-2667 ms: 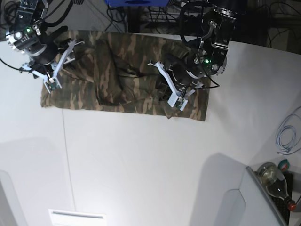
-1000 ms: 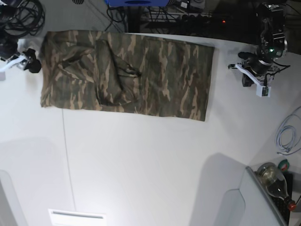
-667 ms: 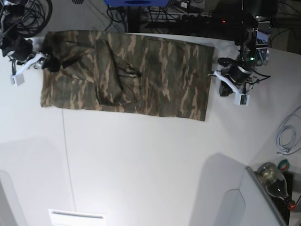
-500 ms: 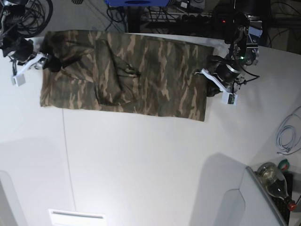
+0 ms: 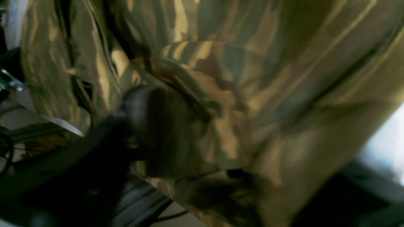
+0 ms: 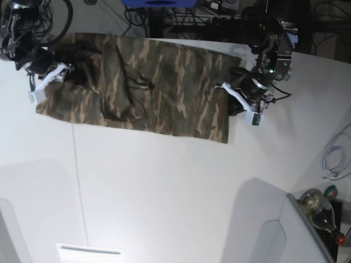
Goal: Layout the t-shirt on the table in an organized manner, then fold the t-shirt properly
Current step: 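Fold the held end with the right gripper toward the left gripper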
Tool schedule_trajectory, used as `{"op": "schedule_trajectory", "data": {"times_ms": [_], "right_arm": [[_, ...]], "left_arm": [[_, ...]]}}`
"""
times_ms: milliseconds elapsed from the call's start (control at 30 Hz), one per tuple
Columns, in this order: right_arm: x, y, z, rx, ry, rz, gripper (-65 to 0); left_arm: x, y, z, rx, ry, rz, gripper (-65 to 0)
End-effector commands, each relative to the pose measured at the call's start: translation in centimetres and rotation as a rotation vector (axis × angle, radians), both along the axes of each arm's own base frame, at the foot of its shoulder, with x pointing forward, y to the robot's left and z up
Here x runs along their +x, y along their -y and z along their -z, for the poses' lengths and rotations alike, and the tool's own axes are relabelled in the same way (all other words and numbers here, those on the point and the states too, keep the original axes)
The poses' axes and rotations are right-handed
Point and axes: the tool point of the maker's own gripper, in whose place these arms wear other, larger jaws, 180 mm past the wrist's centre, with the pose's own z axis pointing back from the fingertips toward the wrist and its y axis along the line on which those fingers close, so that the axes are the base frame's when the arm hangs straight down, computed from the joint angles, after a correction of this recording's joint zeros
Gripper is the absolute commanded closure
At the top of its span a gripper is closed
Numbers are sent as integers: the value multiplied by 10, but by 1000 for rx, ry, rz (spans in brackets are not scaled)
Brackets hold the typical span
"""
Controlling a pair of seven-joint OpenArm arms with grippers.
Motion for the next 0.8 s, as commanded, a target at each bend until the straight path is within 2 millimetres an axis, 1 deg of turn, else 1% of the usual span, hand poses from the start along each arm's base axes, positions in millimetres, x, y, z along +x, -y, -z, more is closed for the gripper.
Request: {"op": "schedule_trajectory", "data": {"times_ms": [0, 33, 67, 100, 133, 167, 233, 267, 300, 400, 500, 567, 600, 700, 767], "right_arm": [[11, 6, -10, -5, 47, 4, -183], [14, 11, -13, -14, 57, 1, -77], [20, 11, -16, -22, 63, -11, 0], [23, 11, -19, -29, 62, -29, 0], [26, 12, -23, -40, 60, -50, -15], [30, 11, -28, -53, 63, -75, -21], [38, 10, -45, -94, 91, -126, -2], [42, 9, -53, -115, 108, -148, -3], [45, 10, -63, -134, 110, -134, -3], [54, -1, -88, -143, 116, -75, -2], [56, -12, -102, -134, 108, -52, -2], [59, -29, -108, -118, 113, -71, -2], [60, -38, -109, -106, 110, -82, -2], [61, -72, -108, -54, 85, -114, -2], [56, -93, -105, -28, 74, -138, -2]], "left_arm": [[-7, -1, 5, 16, -36, 14, 0], [-8, -1, 6, 16, -38, 14, 0], [-9, 0, 6, 16, -39, 15, 0], [-9, 2, 6, 14, -38, 17, 0], [-9, 3, 5, 12, -37, 19, 0], [-11, 12, 7, 1, -41, 31, 0], [-15, 26, 9, -8, -49, 69, 0], [-16, 34, 10, -15, -52, 86, 0], [-17, 41, 10, -20, -53, 102, 0], [-21, 63, 11, -43, -58, 146, 0], [-22, 81, 9, -74, -56, 156, 0], [-21, 92, 8, -97, -54, 154, 0], [-21, 93, 8, -100, -53, 153, 0], [-15, 98, 5, -104, -41, 157, 0], [-16, 104, 5, -107, -42, 177, 0]]}}
